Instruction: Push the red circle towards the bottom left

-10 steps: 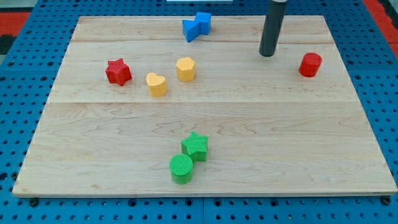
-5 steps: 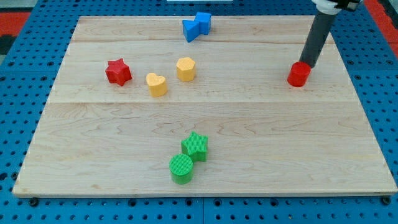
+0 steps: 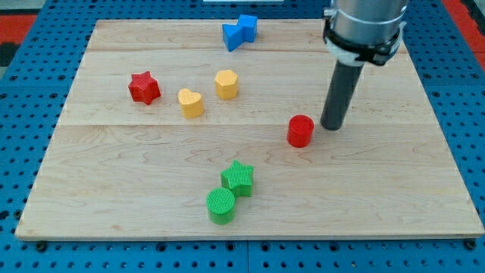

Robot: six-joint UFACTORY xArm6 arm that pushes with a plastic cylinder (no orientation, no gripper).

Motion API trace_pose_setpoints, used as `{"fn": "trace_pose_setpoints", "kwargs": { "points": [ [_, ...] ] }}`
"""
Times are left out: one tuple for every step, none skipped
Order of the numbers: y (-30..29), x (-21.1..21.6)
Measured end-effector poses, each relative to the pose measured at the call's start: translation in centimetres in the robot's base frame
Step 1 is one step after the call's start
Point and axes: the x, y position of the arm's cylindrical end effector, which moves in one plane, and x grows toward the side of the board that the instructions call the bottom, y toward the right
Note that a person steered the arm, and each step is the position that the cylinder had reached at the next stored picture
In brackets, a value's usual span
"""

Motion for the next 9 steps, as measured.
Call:
{"fn": "trace_pose_setpoints", "kwargs": {
  "points": [
    [-9.4,0.1],
    [-13.6,0.0],
    [-10.0,0.4],
    [-15.9,3.6],
    [-22.2,5.1],
    [-25.9,5.7],
    [-25.9,8.4],
    [-26.2,9.8],
    [-24.3,7.7]
  ]
}}
